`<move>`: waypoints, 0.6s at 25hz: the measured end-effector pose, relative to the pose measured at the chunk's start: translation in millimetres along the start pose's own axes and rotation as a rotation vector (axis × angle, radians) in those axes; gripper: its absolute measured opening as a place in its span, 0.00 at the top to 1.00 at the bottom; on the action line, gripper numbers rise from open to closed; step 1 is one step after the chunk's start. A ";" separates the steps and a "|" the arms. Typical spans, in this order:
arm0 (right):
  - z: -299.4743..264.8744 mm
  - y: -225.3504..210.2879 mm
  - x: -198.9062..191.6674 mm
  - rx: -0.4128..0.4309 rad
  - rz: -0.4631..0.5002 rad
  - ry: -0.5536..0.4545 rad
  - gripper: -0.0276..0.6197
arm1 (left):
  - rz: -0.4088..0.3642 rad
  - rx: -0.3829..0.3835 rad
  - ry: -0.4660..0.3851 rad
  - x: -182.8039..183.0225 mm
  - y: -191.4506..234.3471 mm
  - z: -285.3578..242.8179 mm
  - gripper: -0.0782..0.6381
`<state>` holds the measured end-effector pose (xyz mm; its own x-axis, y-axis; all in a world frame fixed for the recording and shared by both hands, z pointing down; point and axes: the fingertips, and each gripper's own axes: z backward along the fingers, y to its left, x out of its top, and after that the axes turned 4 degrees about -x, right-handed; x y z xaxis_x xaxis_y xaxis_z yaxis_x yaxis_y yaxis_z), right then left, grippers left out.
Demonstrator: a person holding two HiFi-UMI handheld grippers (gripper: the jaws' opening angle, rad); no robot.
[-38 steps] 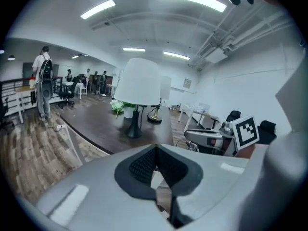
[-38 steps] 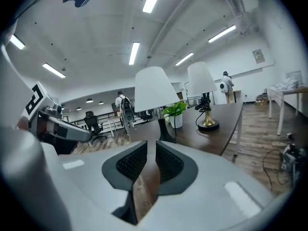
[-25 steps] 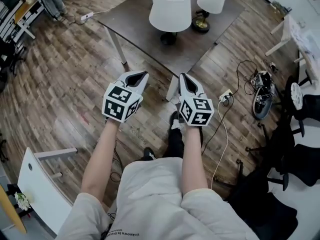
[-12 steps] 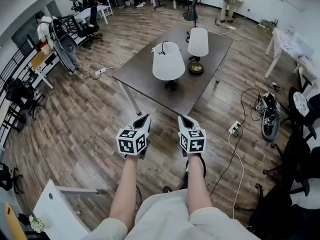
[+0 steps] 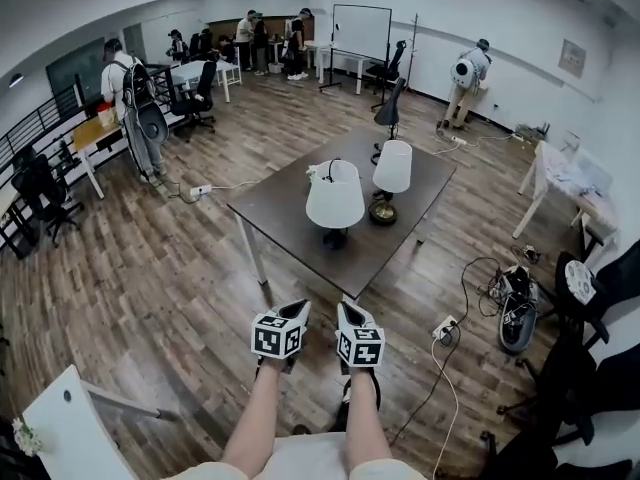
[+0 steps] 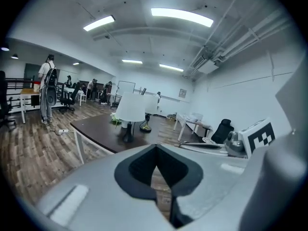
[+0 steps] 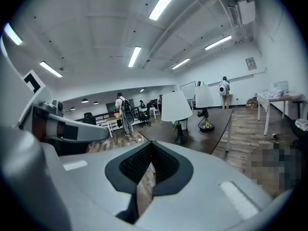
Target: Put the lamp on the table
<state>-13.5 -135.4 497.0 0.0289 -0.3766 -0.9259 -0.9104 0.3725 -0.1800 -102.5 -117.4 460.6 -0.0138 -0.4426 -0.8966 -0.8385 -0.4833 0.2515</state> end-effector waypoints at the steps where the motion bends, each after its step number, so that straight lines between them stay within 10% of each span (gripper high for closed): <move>1: 3.5 0.5 -1.1 -0.007 0.005 -0.008 0.92 | -0.002 0.003 -0.022 1.3 -5.4 3.9 0.89; 15: 27.0 7.3 -13.3 -0.070 0.049 -0.048 0.92 | -0.063 -0.079 -0.054 -18.2 -34.7 32.2 0.89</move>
<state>-9.4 -104.8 499.1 0.0020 -0.3175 -0.9482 -0.9379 0.3284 -0.1119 -90.7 -68.2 456.4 0.0069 -0.3689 -0.9295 -0.7931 -0.5681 0.2196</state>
